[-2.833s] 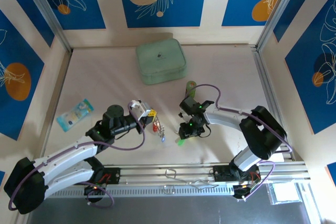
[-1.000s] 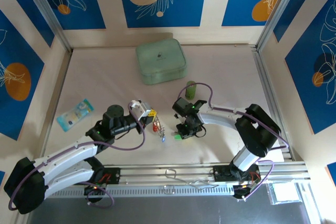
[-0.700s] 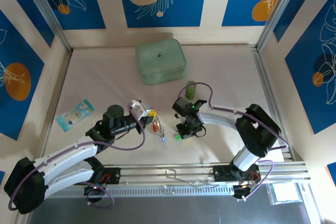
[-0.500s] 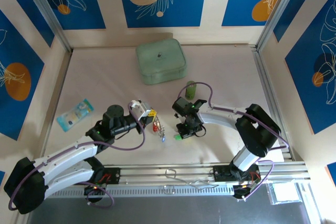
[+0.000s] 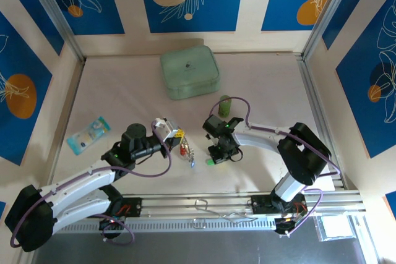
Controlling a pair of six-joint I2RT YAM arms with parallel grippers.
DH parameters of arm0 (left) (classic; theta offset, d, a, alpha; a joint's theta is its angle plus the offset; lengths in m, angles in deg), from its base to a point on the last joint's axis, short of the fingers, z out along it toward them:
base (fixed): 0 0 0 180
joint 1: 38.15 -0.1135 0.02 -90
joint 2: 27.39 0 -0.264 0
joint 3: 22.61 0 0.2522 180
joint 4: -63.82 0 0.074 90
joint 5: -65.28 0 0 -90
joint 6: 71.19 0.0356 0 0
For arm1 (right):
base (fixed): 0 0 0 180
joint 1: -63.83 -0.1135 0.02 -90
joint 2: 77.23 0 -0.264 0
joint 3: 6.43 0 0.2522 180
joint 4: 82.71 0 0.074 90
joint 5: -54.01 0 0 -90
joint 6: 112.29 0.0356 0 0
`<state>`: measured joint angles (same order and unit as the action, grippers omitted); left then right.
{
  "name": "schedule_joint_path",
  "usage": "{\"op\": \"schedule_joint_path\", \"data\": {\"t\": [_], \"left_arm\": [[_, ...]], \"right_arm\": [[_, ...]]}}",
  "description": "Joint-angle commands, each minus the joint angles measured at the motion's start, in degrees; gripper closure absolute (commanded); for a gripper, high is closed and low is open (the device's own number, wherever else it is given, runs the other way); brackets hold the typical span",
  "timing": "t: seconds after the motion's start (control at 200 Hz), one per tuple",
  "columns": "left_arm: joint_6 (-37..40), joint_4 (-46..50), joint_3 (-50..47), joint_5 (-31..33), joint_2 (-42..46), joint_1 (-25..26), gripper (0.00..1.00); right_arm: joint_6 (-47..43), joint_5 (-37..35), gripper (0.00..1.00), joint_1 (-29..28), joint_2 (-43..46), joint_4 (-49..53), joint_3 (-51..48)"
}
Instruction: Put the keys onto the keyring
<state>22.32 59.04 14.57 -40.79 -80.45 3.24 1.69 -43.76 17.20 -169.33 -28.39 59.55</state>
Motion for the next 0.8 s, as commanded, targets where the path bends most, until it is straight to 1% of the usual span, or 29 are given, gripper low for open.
{"op": "schedule_joint_path", "data": {"t": [0.0, 0.165, 0.395, 0.51, 0.65, 0.795], "left_arm": [[0.7, -1.1, 2.5, -1.5, 0.2, 0.1, 1.0], [0.6, -1.0, 2.7, -1.4, 0.6, 0.1, 1.0], [0.4, 1.2, 4.0, -2.0, 1.7, 0.1, 1.0], [-0.1, 2.3, 4.5, -3.1, 1.7, 0.1, 1.0], [-2.1, 2.5, 4.5, -4.7, 1.6, 0.1, 1.0], [-5.3, 1.1, 3.7, -5.5, 1.9, 0.1, 1.0]], "right_arm": [[-0.2, -1.4, 1.0, -1.1, 4.8, 2.4, 2.4], [-3.2, -5.0, 1.0, -2.1, 12.3, 2.9, 4.0], [-11.8, -5.4, 1.0, -2.5, 20.2, -1.1, 1.6], [-16.5, -1.9, 1.0, -2.5, 24.3, -5.5, -0.4], [-22.9, 6.2, 1.0, -1.7, 29.6, -13.1, -4.6], [-25.5, 13.4, 1.0, 0.1, 32.4, -18.1, -6.2]]}}
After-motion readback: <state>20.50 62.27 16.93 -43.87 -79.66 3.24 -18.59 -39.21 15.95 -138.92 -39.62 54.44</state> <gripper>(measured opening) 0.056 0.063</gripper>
